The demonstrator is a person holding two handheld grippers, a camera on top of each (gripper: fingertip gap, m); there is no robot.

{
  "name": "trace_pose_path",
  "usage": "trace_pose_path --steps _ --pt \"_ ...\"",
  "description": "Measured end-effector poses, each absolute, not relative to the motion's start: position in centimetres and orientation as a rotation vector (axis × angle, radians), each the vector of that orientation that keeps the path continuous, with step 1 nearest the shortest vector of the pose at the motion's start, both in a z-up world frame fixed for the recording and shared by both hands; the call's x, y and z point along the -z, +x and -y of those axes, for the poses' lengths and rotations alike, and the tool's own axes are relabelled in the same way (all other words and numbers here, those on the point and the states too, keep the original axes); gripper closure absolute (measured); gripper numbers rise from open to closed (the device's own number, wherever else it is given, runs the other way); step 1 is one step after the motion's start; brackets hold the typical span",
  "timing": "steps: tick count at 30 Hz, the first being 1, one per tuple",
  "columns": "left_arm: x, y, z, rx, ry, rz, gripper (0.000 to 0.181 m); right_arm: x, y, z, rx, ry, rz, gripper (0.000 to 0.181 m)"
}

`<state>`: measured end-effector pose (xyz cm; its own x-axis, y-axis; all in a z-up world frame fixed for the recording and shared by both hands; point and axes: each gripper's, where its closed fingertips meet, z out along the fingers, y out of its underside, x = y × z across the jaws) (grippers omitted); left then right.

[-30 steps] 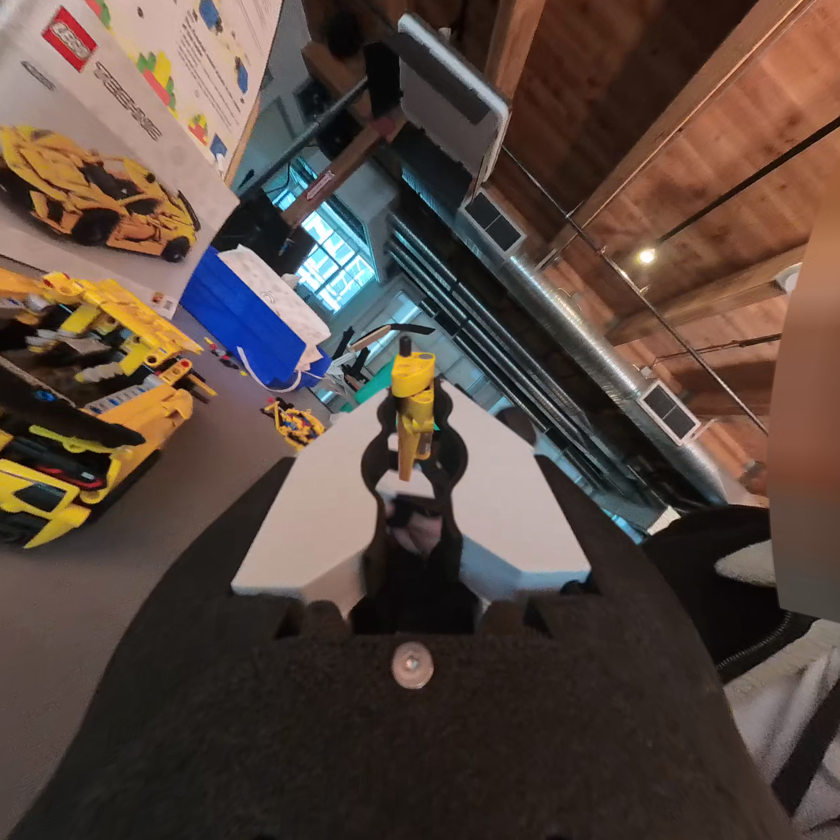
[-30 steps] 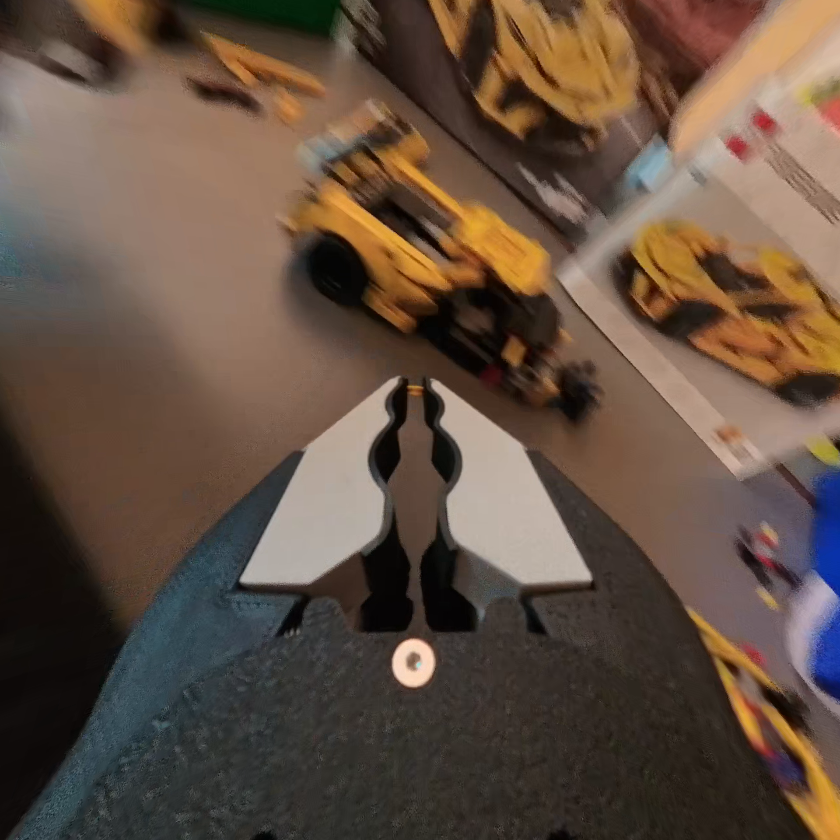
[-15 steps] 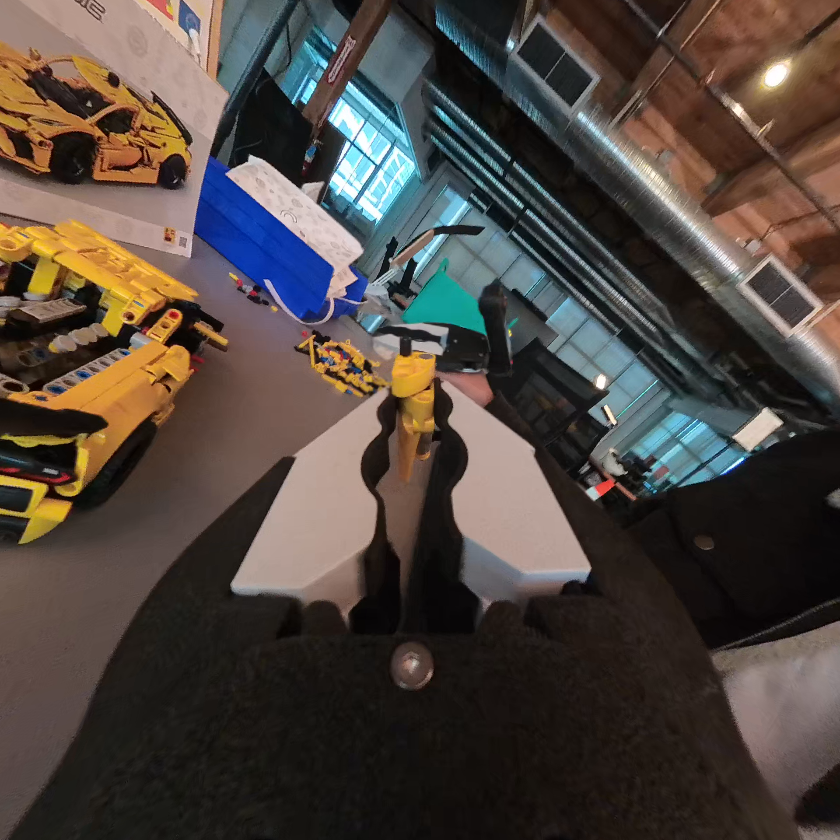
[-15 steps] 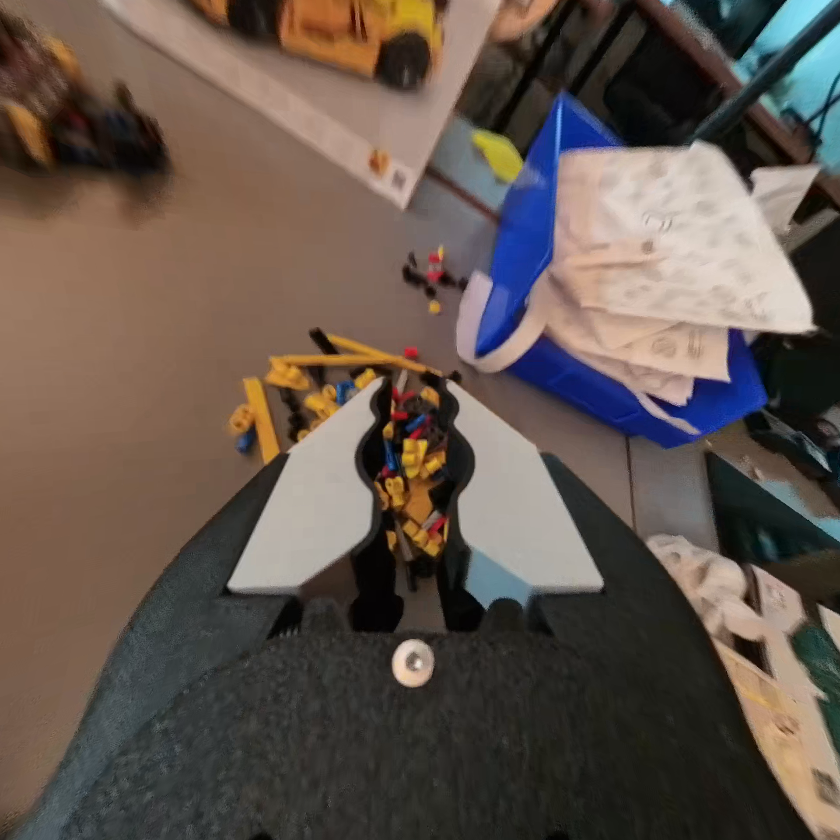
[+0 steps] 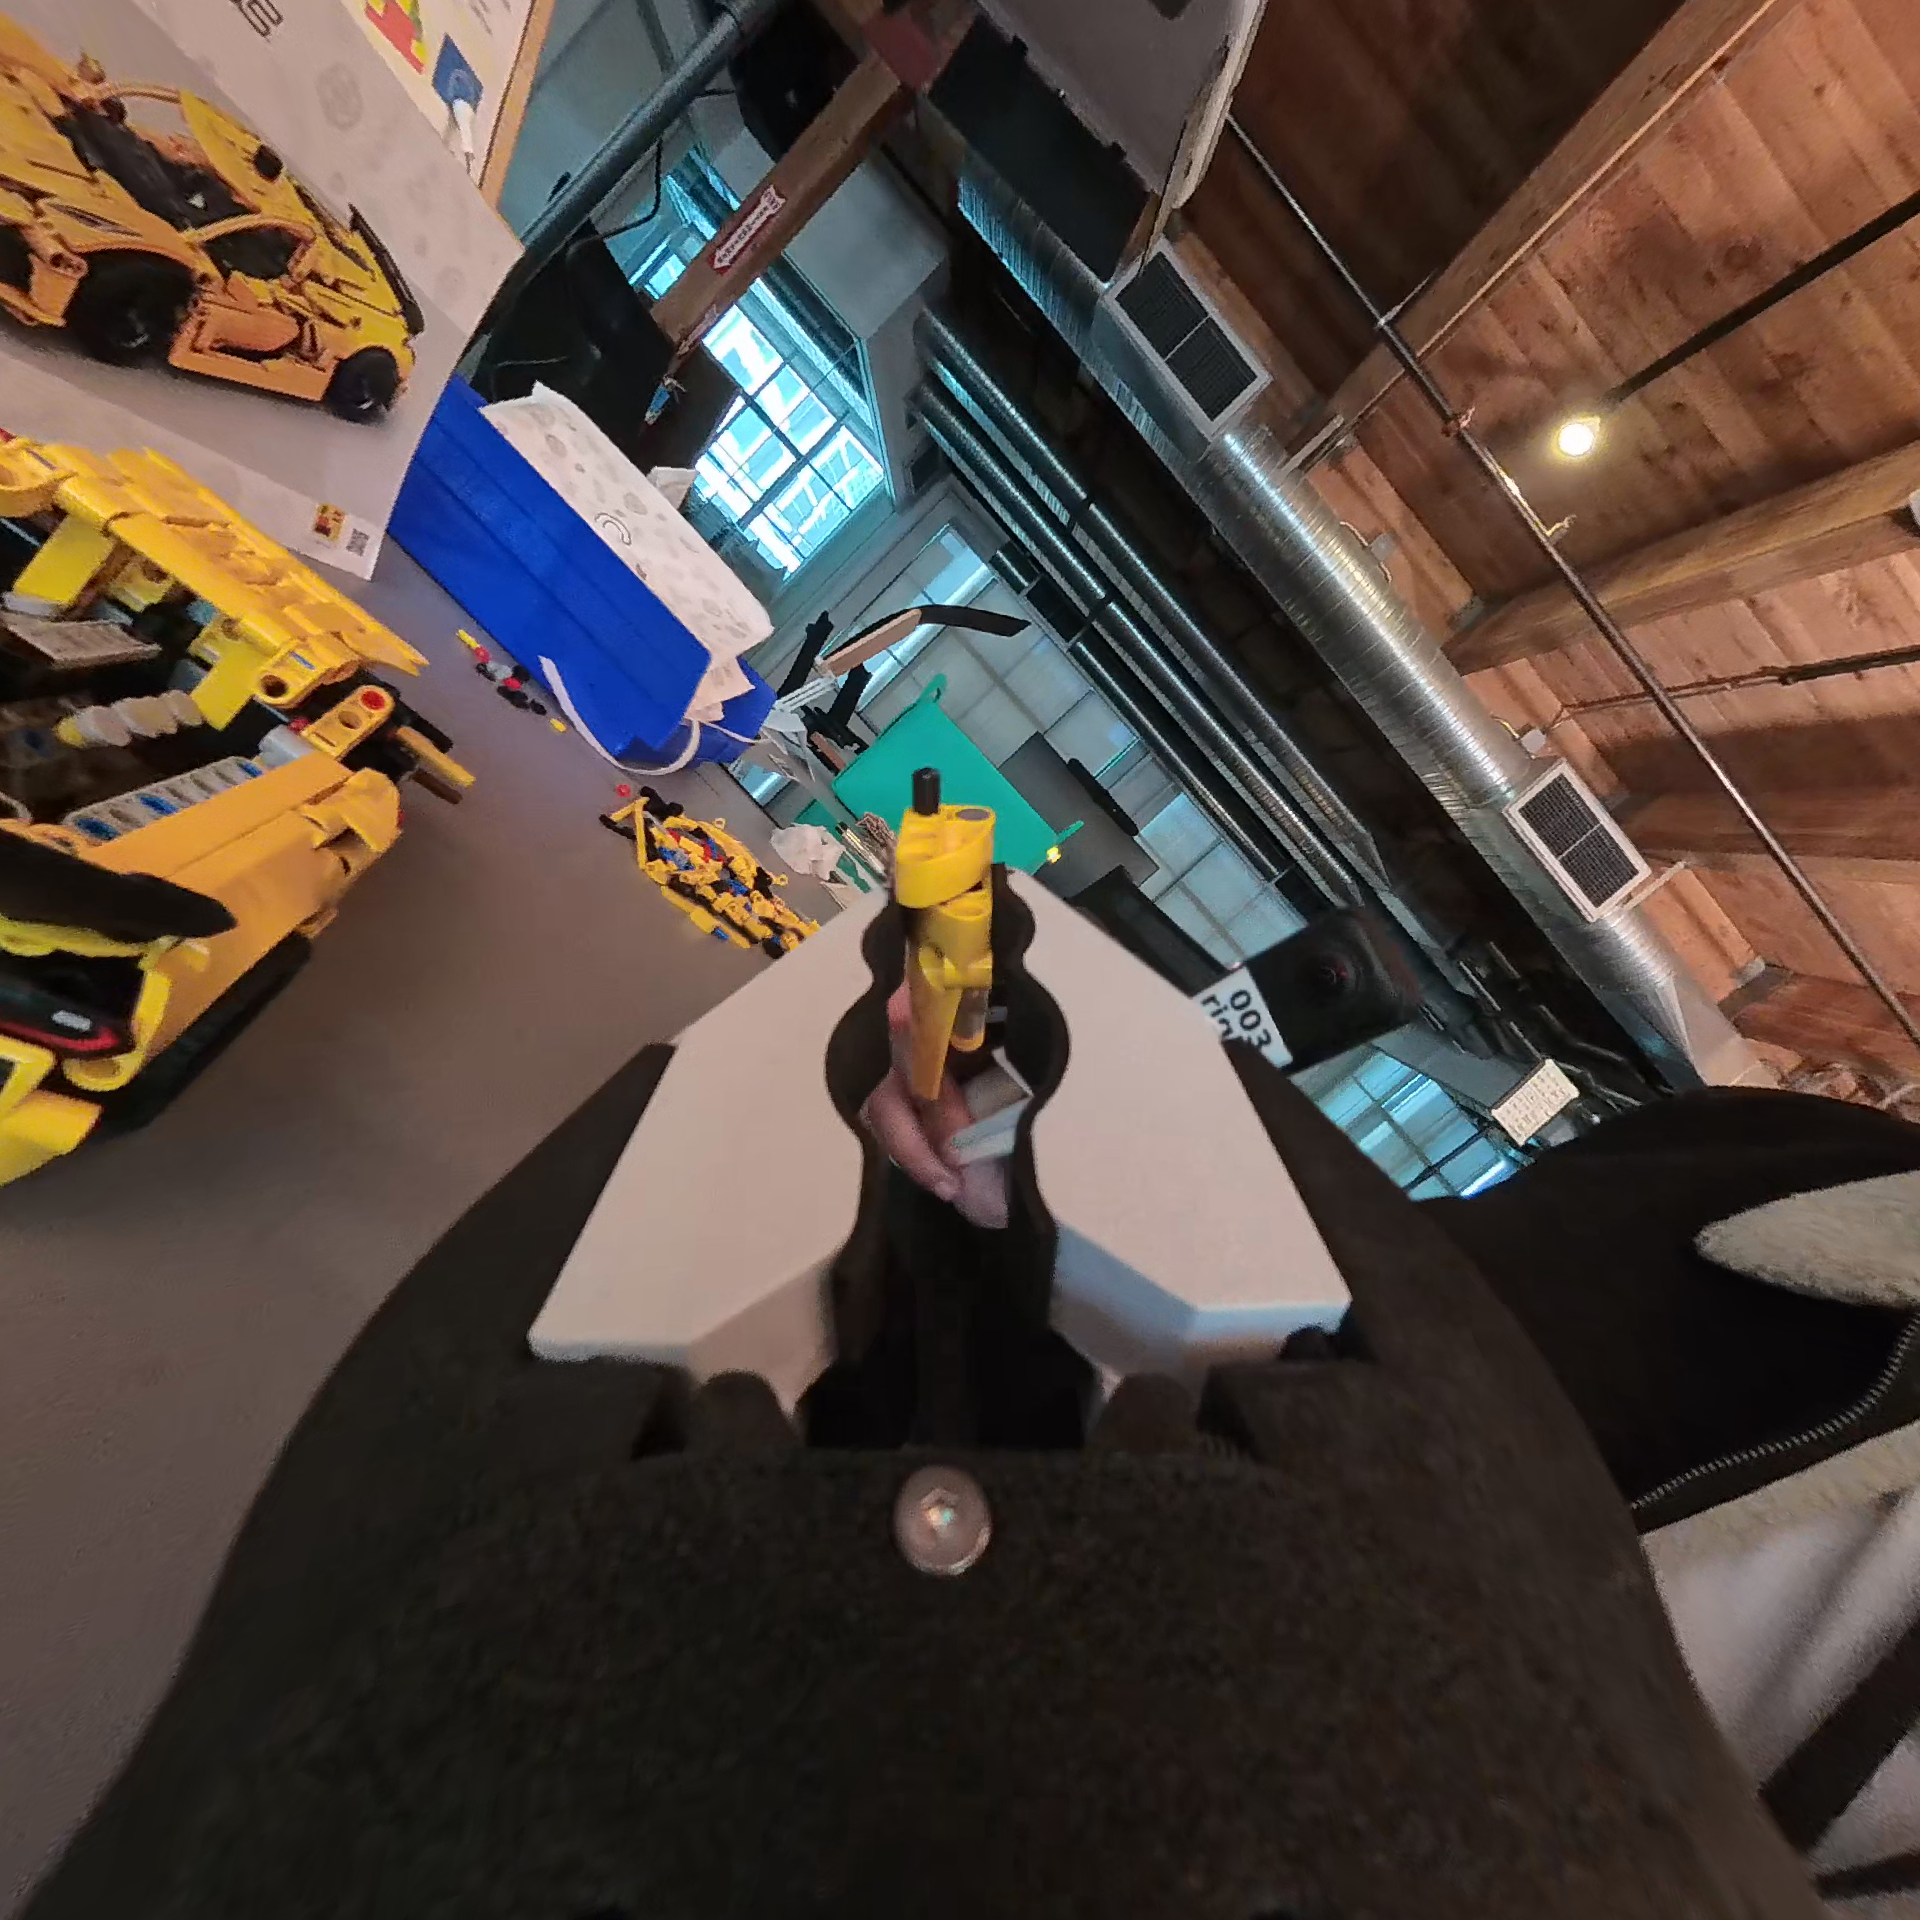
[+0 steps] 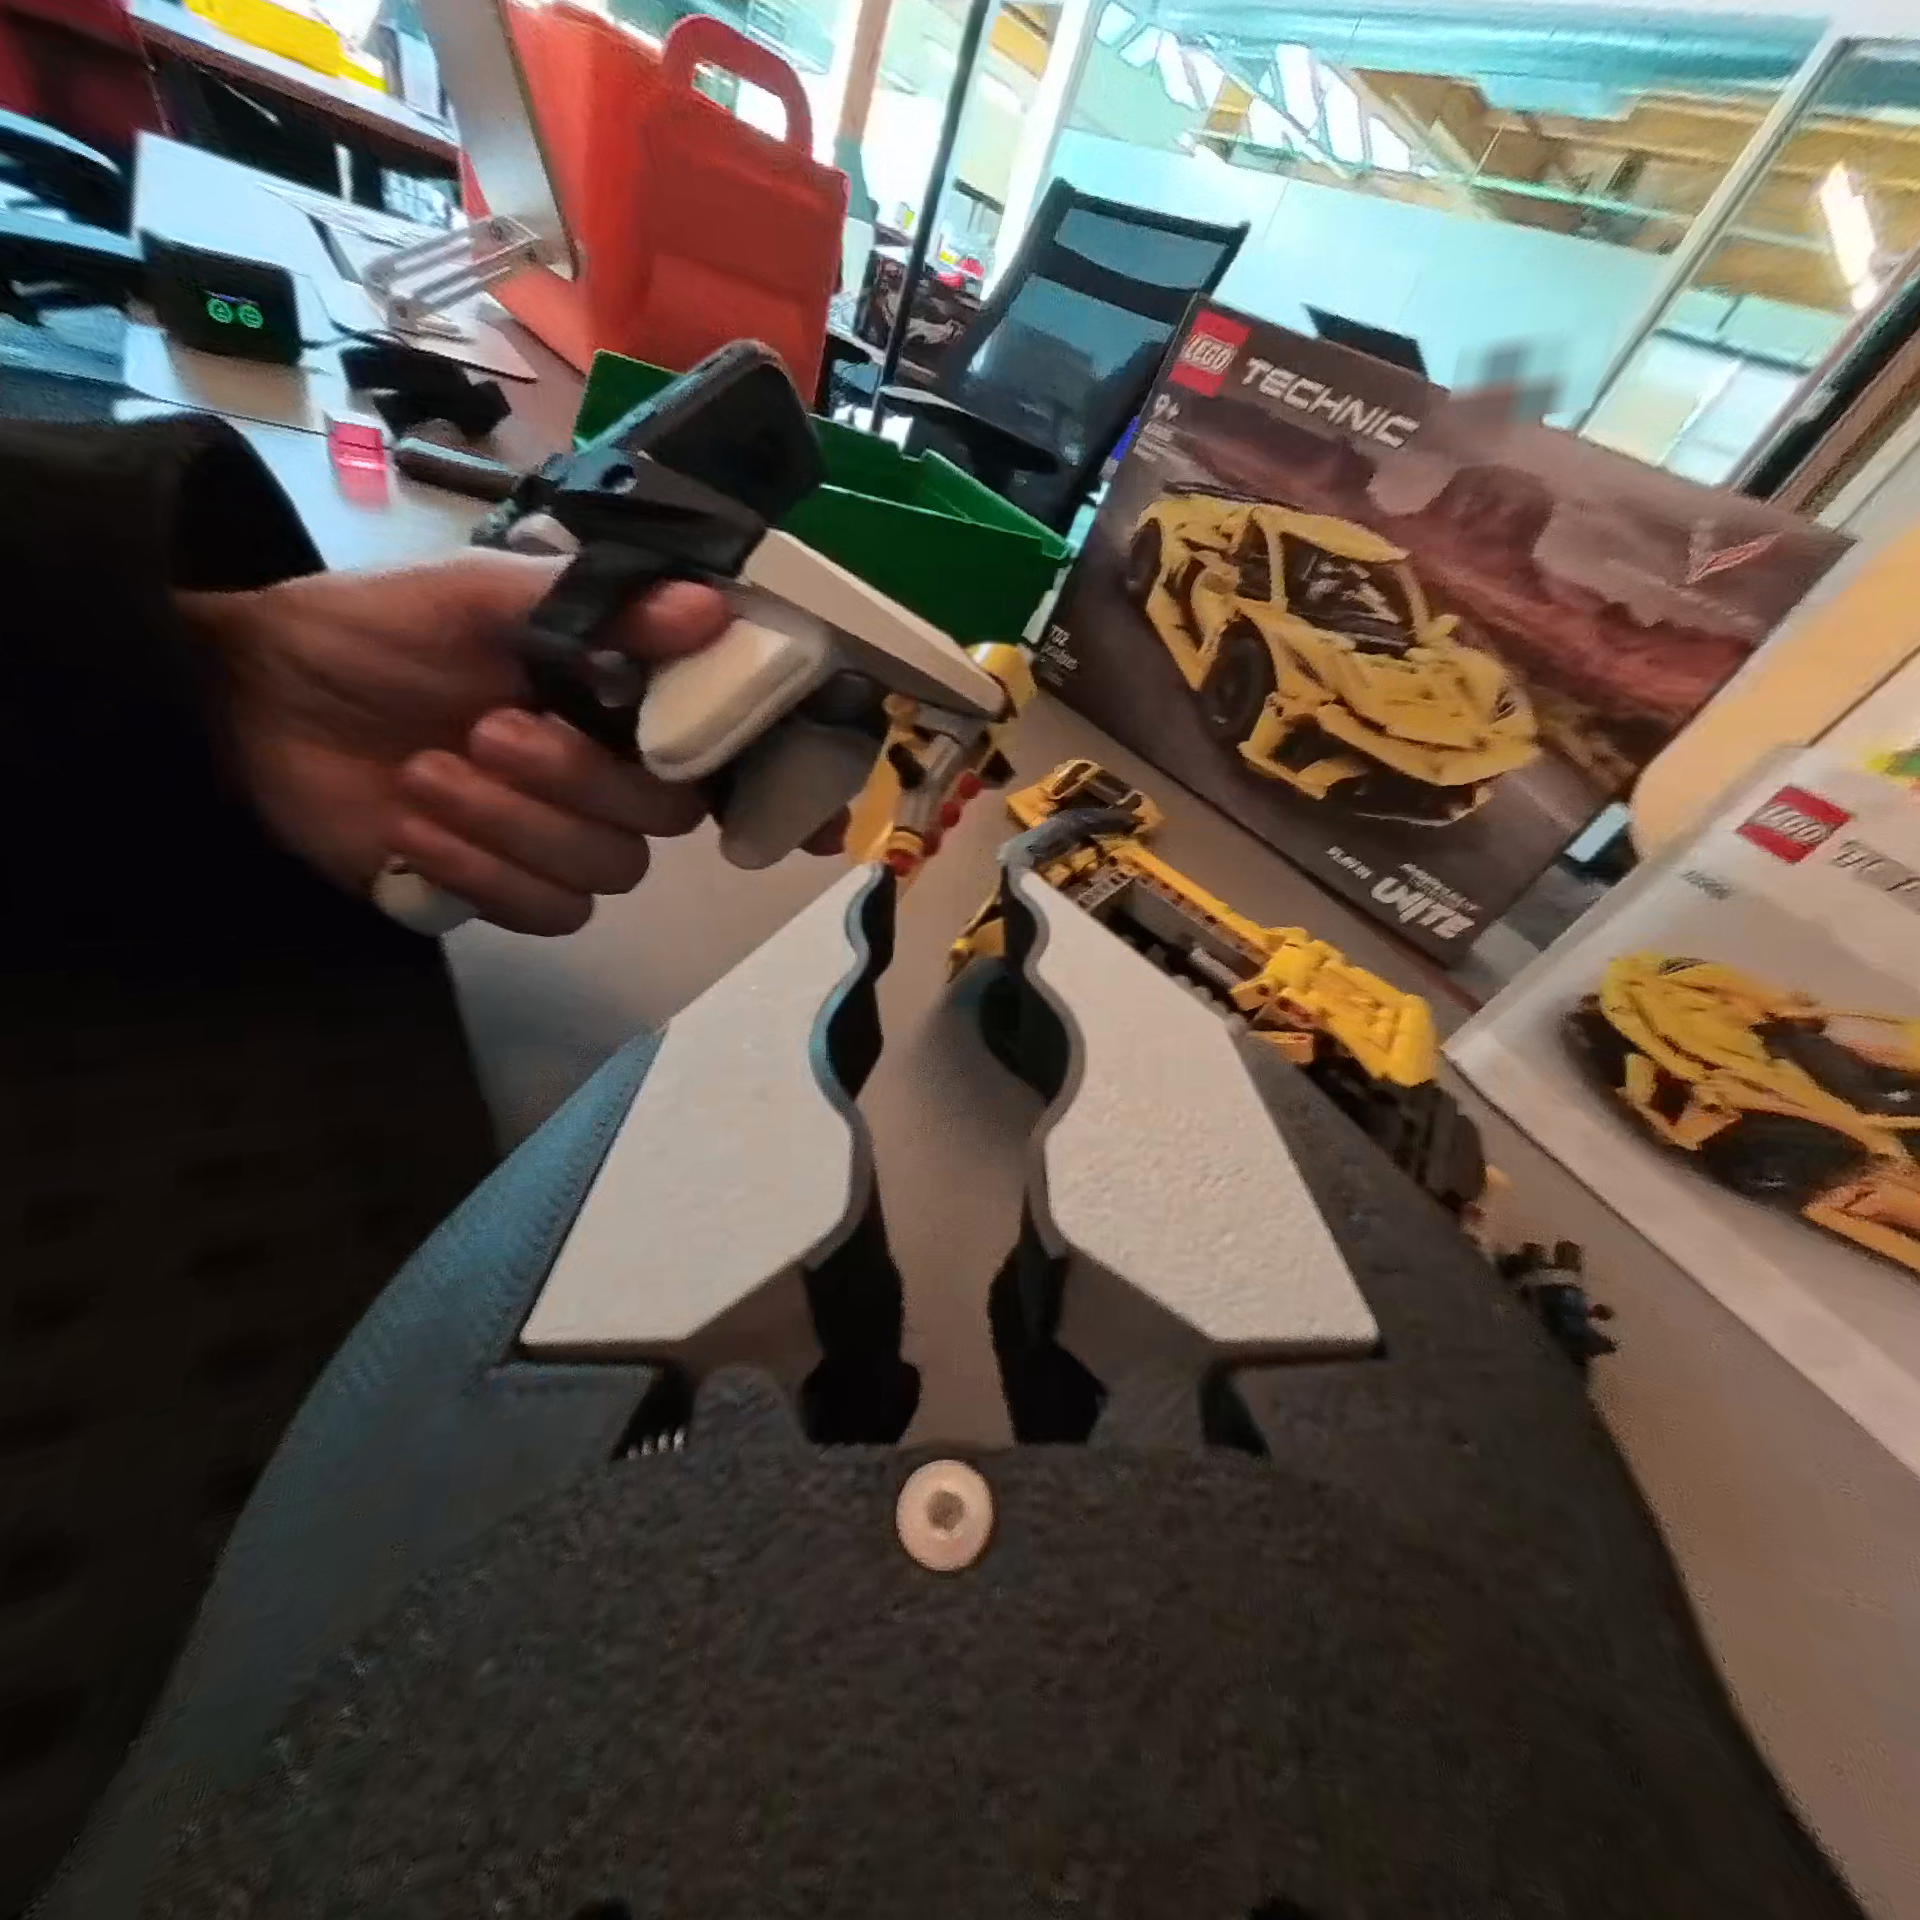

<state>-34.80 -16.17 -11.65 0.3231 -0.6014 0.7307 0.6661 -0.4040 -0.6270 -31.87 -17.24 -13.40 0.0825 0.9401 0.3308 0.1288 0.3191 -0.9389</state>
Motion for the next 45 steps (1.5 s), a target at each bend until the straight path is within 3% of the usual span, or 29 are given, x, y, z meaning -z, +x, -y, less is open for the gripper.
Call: trace_pose_path --steps 10,22,26,28,34,40,45 --pt "12.9 -33.6 15.5 1.147 -1.559 -0.032 0.166 16.0 -33.2 16.9 -0.784 -1.289 1.378 0.174" --pt "13.4 -33.5 15.7 1.006 -1.629 -0.123 0.167 17.0 -32.9 16.9 -0.749 -1.306 1.462 0.175" --pt "9.2 -40.4 16.7 1.154 -1.262 0.176 0.166 21.5 -31.3 15.6 -0.514 -1.345 1.650 0.175" --pt "9.7 -43.8 17.2 1.185 -1.213 0.297 0.167 19.3 -30.8 14.5 -0.598 -1.370 1.547 0.175" --pt "10.1 -38.7 16.6 1.187 -1.346 0.112 0.167 15.1 -25.7 7.4 -0.587 -1.420 1.327 0.175" --pt "18.5 -30.8 15.0 0.846 -1.937 -0.289 0.166 15.5 -26.0 7.8 -0.774 -1.418 1.289 0.175" --pt "19.9 -34.1 13.2 0.192 -1.970 -0.390 0.166 17.2 -27.5 9.3 -0.787 -1.410 1.336 0.175"
